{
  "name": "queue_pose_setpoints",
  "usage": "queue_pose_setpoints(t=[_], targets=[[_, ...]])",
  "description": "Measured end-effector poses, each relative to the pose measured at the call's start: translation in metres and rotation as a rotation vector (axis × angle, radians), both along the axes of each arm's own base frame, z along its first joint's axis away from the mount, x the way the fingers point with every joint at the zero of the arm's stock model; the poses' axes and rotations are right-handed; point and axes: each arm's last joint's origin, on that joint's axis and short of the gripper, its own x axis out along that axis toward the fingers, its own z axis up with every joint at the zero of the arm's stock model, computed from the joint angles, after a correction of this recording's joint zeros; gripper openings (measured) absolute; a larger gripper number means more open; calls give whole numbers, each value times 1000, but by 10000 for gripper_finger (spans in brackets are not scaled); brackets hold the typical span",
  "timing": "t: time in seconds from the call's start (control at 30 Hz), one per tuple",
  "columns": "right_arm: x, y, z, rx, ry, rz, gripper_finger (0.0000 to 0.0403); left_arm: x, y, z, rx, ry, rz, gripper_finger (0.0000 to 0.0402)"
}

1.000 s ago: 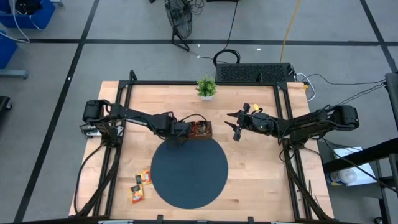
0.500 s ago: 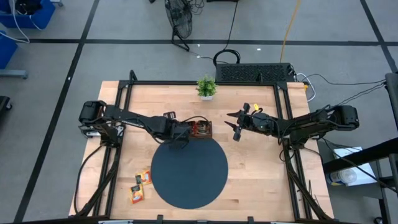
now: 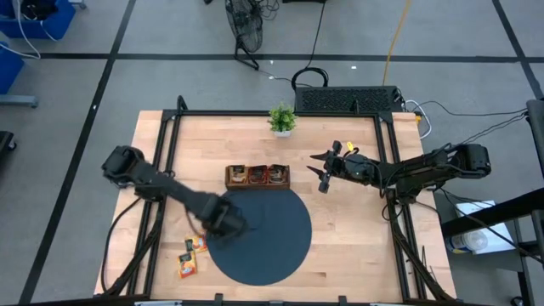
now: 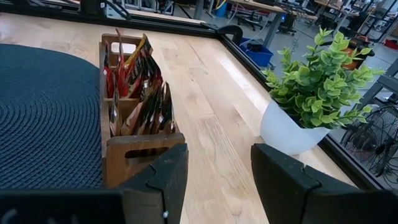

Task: Pick & Place Tea
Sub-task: Put the top yellow tea bag into the left slot of the wooden organizer

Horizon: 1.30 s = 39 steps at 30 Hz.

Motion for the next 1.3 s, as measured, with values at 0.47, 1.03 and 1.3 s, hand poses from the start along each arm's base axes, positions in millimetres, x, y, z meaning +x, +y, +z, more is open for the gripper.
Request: queue_pose_setpoints(t=[0.47, 1.03, 1.3], targets=[[2, 2, 6, 9, -61, 92, 160, -47, -53, -31, 126, 53, 33, 290], [3, 3, 7, 15, -78, 103, 160, -65, -45, -85, 18, -58, -30, 248], [3, 3, 7, 11, -76, 102, 160, -65, -45, -85, 9, -69, -177, 138]])
